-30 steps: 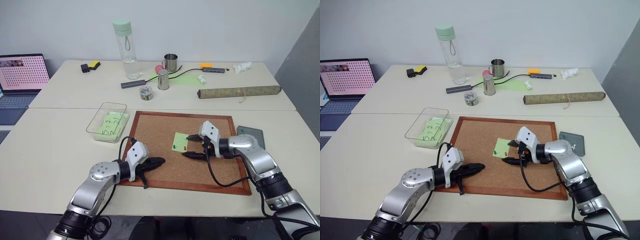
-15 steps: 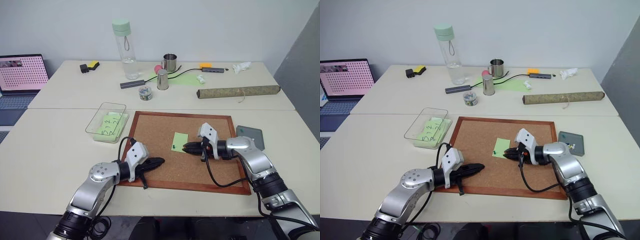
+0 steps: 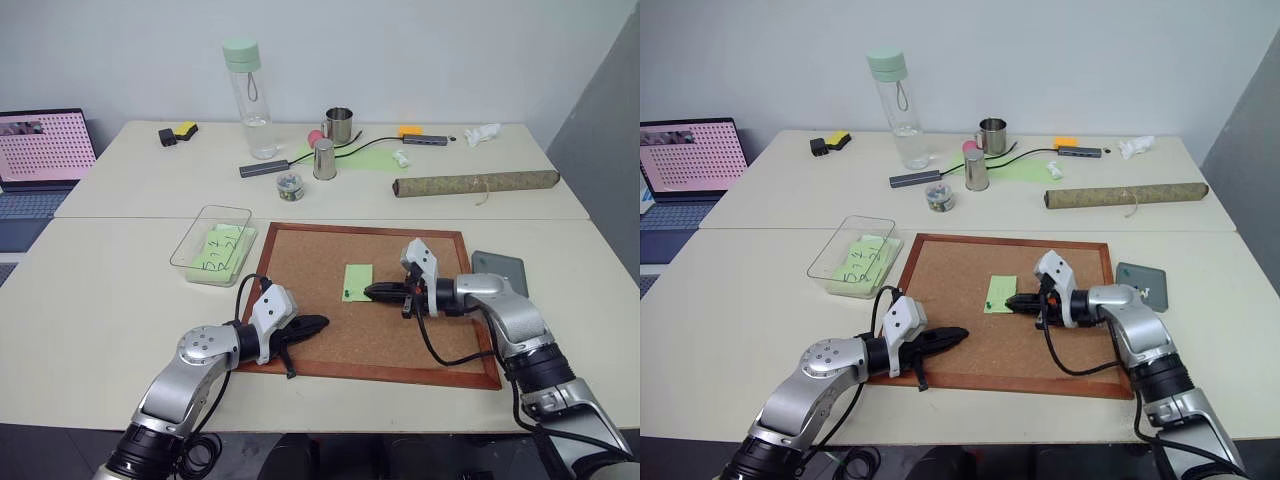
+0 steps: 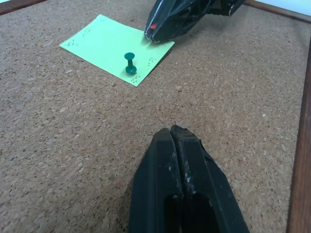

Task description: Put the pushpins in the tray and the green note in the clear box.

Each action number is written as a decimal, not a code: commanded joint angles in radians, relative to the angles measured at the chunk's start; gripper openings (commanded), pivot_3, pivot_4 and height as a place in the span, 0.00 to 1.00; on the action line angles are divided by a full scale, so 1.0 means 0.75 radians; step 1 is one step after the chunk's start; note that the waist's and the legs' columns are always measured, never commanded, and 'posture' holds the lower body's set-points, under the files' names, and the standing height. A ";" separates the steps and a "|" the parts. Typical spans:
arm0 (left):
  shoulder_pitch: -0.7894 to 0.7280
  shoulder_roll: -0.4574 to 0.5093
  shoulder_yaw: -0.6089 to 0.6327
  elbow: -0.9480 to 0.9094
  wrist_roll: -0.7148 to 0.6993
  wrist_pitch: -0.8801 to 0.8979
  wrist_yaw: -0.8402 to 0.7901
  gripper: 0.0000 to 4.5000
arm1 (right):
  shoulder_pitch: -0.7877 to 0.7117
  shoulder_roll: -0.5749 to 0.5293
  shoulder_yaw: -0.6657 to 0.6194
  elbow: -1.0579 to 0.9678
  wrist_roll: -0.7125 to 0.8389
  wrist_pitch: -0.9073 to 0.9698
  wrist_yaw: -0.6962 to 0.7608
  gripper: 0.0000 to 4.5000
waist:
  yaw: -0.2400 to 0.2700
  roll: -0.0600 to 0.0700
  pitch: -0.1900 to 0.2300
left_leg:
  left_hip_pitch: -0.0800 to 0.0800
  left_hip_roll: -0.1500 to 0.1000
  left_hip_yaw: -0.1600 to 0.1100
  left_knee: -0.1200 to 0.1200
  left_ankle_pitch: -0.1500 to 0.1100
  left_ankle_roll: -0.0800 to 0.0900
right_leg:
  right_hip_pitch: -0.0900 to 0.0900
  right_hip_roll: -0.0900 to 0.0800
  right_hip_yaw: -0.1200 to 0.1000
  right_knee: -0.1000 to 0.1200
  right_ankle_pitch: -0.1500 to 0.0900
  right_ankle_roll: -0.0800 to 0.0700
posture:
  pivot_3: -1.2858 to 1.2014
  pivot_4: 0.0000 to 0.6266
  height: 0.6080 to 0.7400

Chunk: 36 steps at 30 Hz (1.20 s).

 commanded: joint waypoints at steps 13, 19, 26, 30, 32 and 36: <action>0.052 0.016 -0.051 0.053 0.044 0.034 -0.007 0.00 | -0.039 0.048 -0.130 -0.131 0.155 0.193 -0.111 0.00 | 0.000 0.000 0.000 | 0.000 0.000 0.000 0.000 0.000 0.000 | 0.000 0.000 0.000 0.000 0.000 0.000 | 0.52 0.24 1.00; 0.050 0.016 -0.053 0.056 0.044 0.036 -0.009 0.00 | -0.028 0.057 -0.161 -0.152 0.196 0.236 -0.152 0.00 | 0.000 0.000 0.000 | 0.000 0.000 0.000 0.000 0.000 0.000 | 0.000 0.000 0.000 0.000 0.000 0.000 | 0.52 0.24 1.00; 0.050 0.015 -0.054 0.055 0.045 0.036 -0.009 0.00 | -0.029 0.071 -0.219 -0.171 0.279 0.331 -0.202 0.00 | 0.000 0.000 0.000 | 0.000 0.000 0.000 0.000 0.000 0.000 | 0.000 0.000 0.000 0.000 0.000 0.000 | 0.52 0.24 1.00; 0.050 0.014 -0.055 0.055 0.046 0.036 -0.007 0.00 | -0.036 0.070 -0.257 -0.181 0.312 0.356 -0.232 0.00 | 0.000 0.000 0.000 | 0.000 0.000 0.000 0.000 0.000 0.000 | 0.000 0.000 0.000 0.000 0.000 0.000 | 0.52 0.24 1.00; 0.051 0.014 -0.055 0.054 0.046 0.037 -0.007 0.00 | -0.037 0.048 -0.286 -0.204 0.320 0.351 -0.245 0.00 | 0.000 0.000 0.000 | -0.001 0.000 0.000 0.000 0.000 0.000 | 0.000 0.000 0.000 0.000 0.000 0.000 | 0.52 0.24 1.00; 0.057 0.012 -0.053 0.049 0.047 0.036 0.001 0.00 | 0.011 -0.122 -0.331 -0.322 0.281 0.311 -0.219 0.00 | 0.000 0.001 0.000 | -0.001 0.000 0.000 0.000 0.000 0.000 | -0.001 0.000 0.000 -0.001 0.000 0.000 | 0.52 0.24 1.00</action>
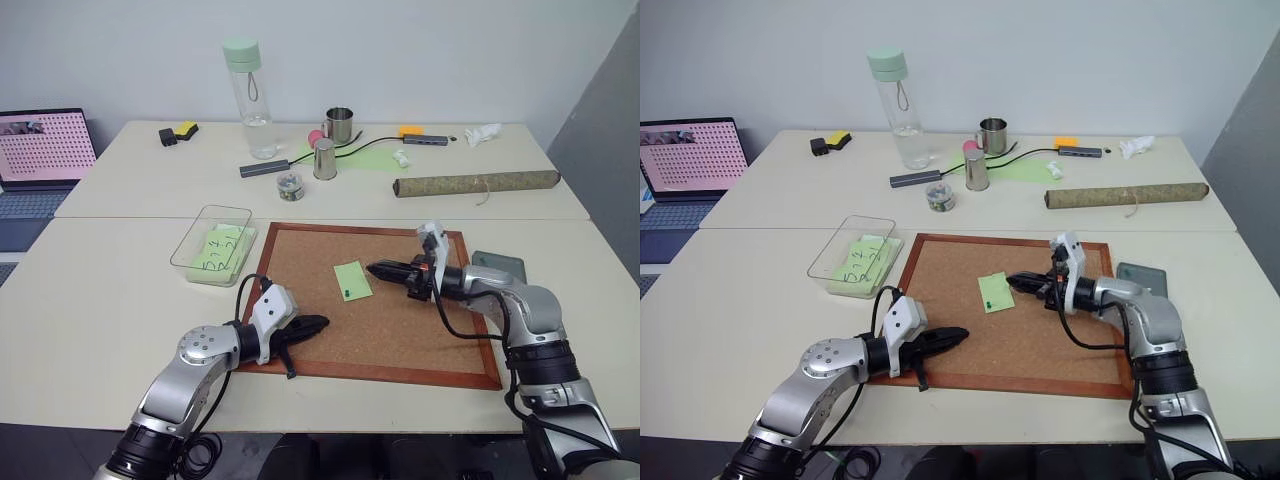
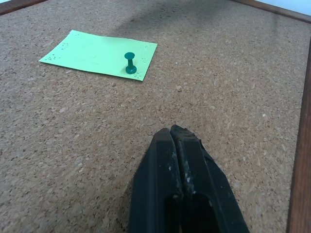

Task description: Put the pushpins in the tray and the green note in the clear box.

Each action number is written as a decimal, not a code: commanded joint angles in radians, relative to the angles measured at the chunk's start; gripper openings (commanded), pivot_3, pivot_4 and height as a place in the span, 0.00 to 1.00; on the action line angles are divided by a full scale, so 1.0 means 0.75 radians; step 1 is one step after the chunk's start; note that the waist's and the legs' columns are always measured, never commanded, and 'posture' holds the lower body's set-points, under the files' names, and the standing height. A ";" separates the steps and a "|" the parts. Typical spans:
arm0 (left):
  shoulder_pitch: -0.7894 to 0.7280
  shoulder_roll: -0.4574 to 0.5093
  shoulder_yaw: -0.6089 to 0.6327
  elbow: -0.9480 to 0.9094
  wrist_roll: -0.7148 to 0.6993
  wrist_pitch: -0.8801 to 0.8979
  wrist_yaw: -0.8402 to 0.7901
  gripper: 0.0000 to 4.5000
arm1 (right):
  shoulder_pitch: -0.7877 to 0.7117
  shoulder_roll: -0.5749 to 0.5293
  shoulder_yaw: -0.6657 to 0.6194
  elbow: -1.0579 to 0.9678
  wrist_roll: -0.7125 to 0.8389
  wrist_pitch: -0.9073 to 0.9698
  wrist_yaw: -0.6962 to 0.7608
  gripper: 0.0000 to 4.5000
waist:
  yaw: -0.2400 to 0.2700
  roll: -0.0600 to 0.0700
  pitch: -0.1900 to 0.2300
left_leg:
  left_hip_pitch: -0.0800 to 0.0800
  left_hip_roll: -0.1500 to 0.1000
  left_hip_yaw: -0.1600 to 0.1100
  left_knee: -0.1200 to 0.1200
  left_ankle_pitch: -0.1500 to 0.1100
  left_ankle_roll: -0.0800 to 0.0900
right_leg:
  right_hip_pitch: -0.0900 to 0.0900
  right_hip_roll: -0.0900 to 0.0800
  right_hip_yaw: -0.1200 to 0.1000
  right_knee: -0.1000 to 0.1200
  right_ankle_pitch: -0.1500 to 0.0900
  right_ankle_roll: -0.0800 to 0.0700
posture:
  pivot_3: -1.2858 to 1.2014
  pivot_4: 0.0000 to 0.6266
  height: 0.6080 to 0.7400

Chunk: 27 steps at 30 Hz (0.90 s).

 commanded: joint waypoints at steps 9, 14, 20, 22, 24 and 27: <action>0.050 0.005 -0.054 0.081 0.050 0.022 -0.006 0.00 | 0.218 -0.598 -0.229 -0.071 -0.199 -0.217 0.030 0.00 | 0.003 0.001 -0.001 | -0.001 0.000 0.000 0.000 0.000 0.000 | 0.001 0.000 -0.001 -0.003 0.000 0.000 | 0.52 0.24 1.00; 0.045 0.005 -0.057 0.093 0.051 0.014 -0.011 0.00 | 0.248 -0.641 -0.202 0.064 -0.303 -0.288 -0.026 0.00 | 0.003 0.002 -0.002 | 0.000 0.000 0.000 0.000 0.000 0.000 | 0.002 0.000 -0.001 -0.002 0.000 0.000 | 0.52 0.24 1.00; 0.042 0.002 -0.065 0.101 0.055 0.007 -0.009 0.00 | 0.181 -0.616 -0.139 0.257 -0.400 -0.393 -0.049 0.22 | 0.002 0.003 -0.002 | 0.000 0.000 0.001 0.000 0.000 0.000 | 0.002 0.000 0.000 -0.001 0.000 0.000 | 0.52 0.24 1.00; 0.047 0.002 -0.065 0.098 0.056 0.005 -0.007 0.00 | 0.159 -0.609 -0.132 0.297 -0.414 -0.418 -0.054 0.33 | 0.002 0.004 -0.003 | 0.001 0.000 0.001 0.000 0.000 0.000 | 0.002 0.000 0.000 -0.001 0.000 0.000 | 0.52 0.24 1.00; 0.058 0.005 -0.060 0.091 0.055 0.002 -0.002 0.00 | 0.130 -0.599 -0.138 0.314 -0.412 -0.428 -0.050 0.44 | 0.002 0.004 -0.003 | 0.001 0.000 0.002 0.000 0.000 0.000 | 0.002 0.000 0.000 -0.001 0.000 0.000 | 0.52 0.24 1.00; 0.068 0.007 -0.055 0.085 0.053 0.001 0.003 0.00 | 0.114 -0.610 -0.165 0.261 -0.371 -0.424 -0.008 0.57 | 0.002 0.004 -0.003 | 0.001 0.000 0.002 0.000 0.000 0.000 | 0.002 0.000 0.001 -0.001 0.000 0.000 | 0.52 0.24 1.00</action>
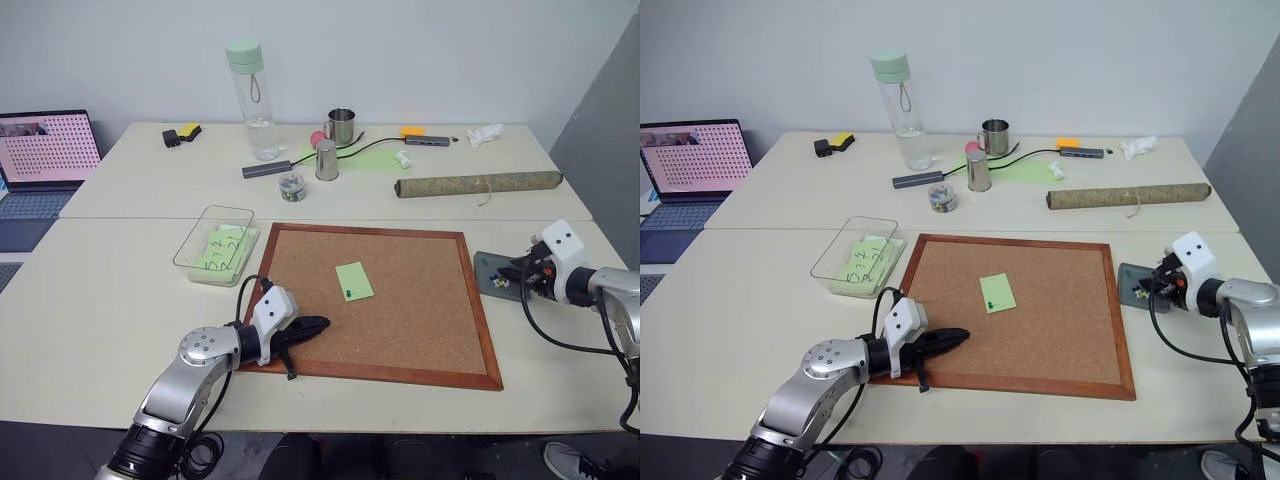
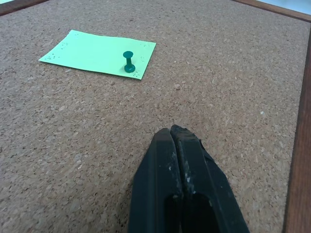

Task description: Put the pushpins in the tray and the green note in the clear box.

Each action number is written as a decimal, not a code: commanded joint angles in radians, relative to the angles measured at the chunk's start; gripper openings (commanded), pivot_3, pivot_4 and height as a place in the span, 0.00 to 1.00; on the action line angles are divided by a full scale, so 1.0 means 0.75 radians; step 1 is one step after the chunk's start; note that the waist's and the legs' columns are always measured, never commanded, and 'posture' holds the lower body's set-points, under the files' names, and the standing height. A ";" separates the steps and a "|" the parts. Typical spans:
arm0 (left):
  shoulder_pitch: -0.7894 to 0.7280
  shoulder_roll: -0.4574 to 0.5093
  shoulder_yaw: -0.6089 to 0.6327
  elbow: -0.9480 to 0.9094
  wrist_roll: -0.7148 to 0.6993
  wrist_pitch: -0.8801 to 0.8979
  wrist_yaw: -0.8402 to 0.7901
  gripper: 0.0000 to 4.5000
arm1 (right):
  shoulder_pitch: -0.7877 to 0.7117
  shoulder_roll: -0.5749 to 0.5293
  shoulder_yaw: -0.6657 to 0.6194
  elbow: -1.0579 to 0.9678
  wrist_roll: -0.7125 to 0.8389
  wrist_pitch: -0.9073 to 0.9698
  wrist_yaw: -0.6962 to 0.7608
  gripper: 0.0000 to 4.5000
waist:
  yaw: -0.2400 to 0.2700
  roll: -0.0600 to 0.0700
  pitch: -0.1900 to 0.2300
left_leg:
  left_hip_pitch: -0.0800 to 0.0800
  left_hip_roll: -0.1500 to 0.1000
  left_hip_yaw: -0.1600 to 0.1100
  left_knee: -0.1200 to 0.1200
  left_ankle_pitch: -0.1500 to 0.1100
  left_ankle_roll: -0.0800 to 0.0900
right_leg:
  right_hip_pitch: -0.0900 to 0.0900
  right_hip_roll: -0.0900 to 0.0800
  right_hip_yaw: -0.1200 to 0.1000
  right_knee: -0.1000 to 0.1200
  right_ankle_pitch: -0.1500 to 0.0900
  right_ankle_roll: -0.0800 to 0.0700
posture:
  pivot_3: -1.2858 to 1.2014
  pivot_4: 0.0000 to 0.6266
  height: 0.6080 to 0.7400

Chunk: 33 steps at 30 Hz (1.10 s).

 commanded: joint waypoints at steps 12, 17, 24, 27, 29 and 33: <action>0.050 0.007 -0.040 0.076 0.047 0.037 0.005 0.00 | -0.049 0.127 0.189 -0.629 0.186 -0.045 0.287 0.71 | 0.000 0.001 -0.001 | 0.000 0.000 -0.001 0.000 0.000 0.000 | 0.000 0.000 -0.001 0.000 0.000 0.000 | 0.52 0.24 1.00; 0.041 0.011 -0.039 0.081 0.046 0.039 -0.003 0.00 | -0.141 0.323 0.398 -0.576 0.101 -0.087 0.257 0.71 | -0.001 0.000 -0.001 | 0.001 0.000 -0.002 0.000 0.000 0.000 | 0.000 0.000 -0.001 0.001 0.000 0.000 | 0.52 0.24 1.00; 0.029 0.004 -0.043 0.079 0.045 0.046 0.003 0.00 | -0.252 0.526 0.563 -0.253 -0.038 -0.254 0.267 0.71 | 0.000 -0.002 -0.001 | 0.001 0.000 -0.002 0.000 0.000 0.000 | 0.000 0.000 -0.001 0.000 0.000 0.000 | 0.52 0.24 1.00; 0.031 0.002 -0.045 0.072 0.044 0.049 0.007 0.00 | -0.268 0.570 0.564 -0.158 -0.053 -0.299 0.275 0.71 | 0.000 -0.002 -0.001 | 0.001 0.000 -0.002 0.000 0.000 0.000 | -0.001 0.000 -0.001 0.000 0.000 0.000 | 0.52 0.24 1.00; 0.033 0.002 -0.045 0.070 0.045 0.050 0.008 0.00 | -0.274 0.591 0.560 -0.112 -0.061 -0.324 0.275 0.71 | -0.002 -0.002 -0.001 | 0.001 0.000 -0.002 0.000 0.000 0.000 | -0.001 0.000 -0.001 0.001 0.000 0.000 | 0.52 0.24 1.00; 0.037 -0.001 -0.047 0.059 0.044 0.057 0.014 0.00 | -0.274 0.622 0.544 -0.044 -0.064 -0.354 0.279 0.56 | -0.002 -0.002 -0.001 | 0.001 0.000 -0.002 0.000 0.000 0.000 | -0.001 0.000 -0.001 0.001 0.000 0.000 | 0.52 0.24 1.00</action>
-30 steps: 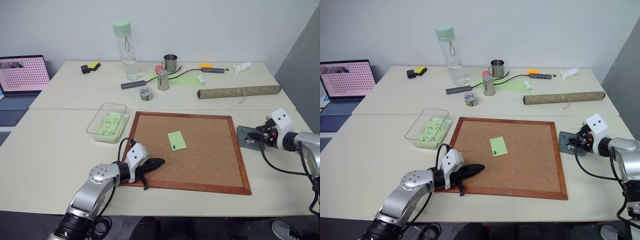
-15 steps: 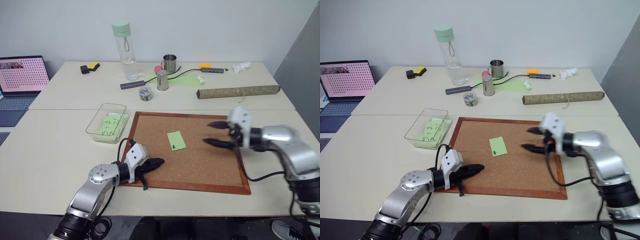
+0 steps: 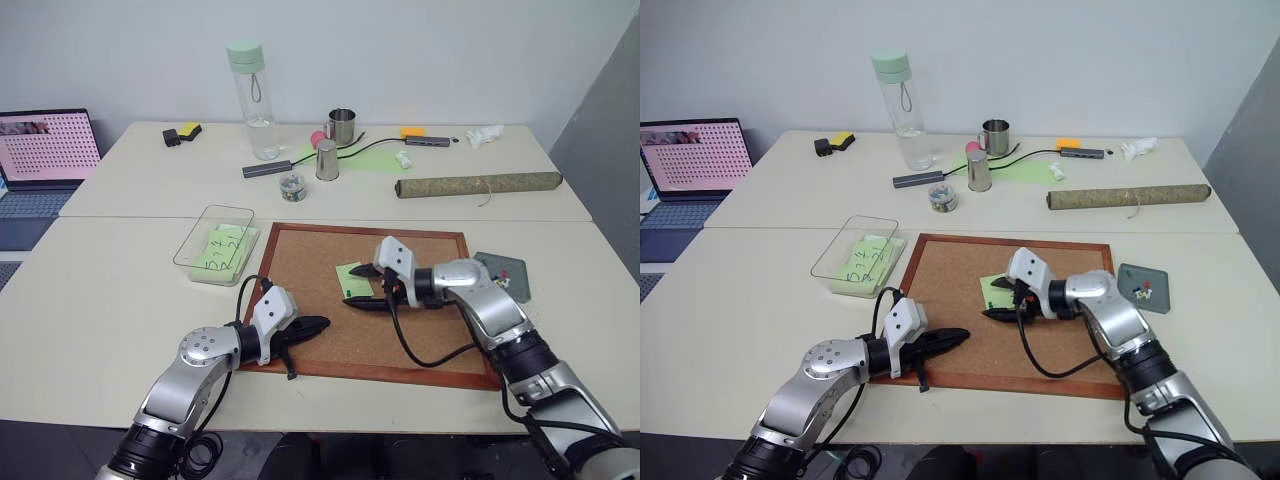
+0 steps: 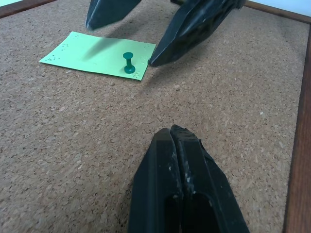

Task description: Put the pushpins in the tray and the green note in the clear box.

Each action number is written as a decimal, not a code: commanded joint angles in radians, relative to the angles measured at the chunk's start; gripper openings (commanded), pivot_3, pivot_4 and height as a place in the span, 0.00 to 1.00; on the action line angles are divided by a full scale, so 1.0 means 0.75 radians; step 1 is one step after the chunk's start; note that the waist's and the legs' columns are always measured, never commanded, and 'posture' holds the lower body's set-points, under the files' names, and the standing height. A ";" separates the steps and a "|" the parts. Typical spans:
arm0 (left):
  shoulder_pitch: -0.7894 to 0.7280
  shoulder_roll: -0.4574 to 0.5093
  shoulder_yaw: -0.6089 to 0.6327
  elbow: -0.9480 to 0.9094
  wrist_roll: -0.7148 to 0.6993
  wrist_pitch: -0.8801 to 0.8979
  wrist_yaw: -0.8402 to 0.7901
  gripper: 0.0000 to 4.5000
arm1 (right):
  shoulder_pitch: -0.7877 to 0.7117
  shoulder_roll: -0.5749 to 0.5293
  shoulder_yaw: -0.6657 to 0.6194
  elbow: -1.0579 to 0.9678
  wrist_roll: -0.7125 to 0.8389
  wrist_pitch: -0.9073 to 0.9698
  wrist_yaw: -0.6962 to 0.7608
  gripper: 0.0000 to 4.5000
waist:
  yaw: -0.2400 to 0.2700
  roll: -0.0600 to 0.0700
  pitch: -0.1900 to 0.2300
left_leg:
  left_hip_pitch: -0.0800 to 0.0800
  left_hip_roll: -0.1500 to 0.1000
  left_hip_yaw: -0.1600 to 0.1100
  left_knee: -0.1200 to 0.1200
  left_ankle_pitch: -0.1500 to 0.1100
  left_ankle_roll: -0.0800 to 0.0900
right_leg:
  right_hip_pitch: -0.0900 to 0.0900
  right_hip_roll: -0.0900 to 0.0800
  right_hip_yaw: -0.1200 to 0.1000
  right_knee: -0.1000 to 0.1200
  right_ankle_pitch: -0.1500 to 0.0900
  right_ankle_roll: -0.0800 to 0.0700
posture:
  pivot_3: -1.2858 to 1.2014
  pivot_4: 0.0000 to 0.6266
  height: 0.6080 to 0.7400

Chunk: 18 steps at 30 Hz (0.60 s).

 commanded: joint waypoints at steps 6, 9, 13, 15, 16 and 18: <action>0.055 0.001 -0.049 0.036 0.042 0.071 0.021 0.00 | -0.021 0.028 -0.027 0.063 -0.006 -0.071 0.030 0.26 | 0.000 0.000 0.000 | 0.000 0.000 0.000 0.000 0.000 0.000 | 0.000 0.000 0.000 0.000 0.000 0.000 | 0.52 0.24 1.00; 0.060 0.002 -0.048 0.031 0.041 0.072 0.025 0.00 | -0.021 0.036 -0.021 0.070 -0.012 -0.069 0.034 0.12 | 0.000 0.000 0.000 | 0.000 0.000 0.000 0.000 0.000 0.000 | 0.000 0.000 0.000 0.000 0.000 0.000 | 0.52 0.24 1.00; 0.070 0.003 -0.050 0.023 0.038 0.072 0.030 0.00 | -0.016 0.044 -0.026 0.055 -0.017 -0.056 0.041 0.00 | -0.001 0.000 0.000 | 0.000 0.000 0.000 0.000 0.000 0.000 | 0.000 0.000 0.000 0.000 0.000 0.000 | 0.52 0.24 1.00; 0.075 0.003 -0.049 0.021 0.037 0.072 0.032 0.00 | -0.015 0.046 -0.033 0.035 -0.008 -0.044 0.045 0.00 | -0.001 0.000 0.000 | 0.000 0.000 0.000 0.000 0.000 0.000 | 0.000 0.000 0.000 0.000 0.000 0.000 | 0.52 0.24 1.00; 0.078 0.003 -0.049 0.020 0.037 0.072 0.033 0.00 | -0.016 0.049 -0.043 0.017 0.005 -0.033 0.046 0.00 | -0.001 0.000 0.000 | 0.000 0.000 0.000 0.000 0.000 0.000 | 0.000 0.000 0.000 0.000 0.000 0.000 | 0.52 0.24 1.00; 0.083 0.001 -0.050 0.020 0.037 0.071 0.035 0.00 | -0.022 0.048 -0.064 -0.029 0.030 -0.011 0.044 0.00 | -0.001 0.000 0.000 | 0.000 0.000 0.000 0.000 0.000 0.000 | 0.000 0.000 0.000 0.000 0.000 0.000 | 0.52 0.24 1.00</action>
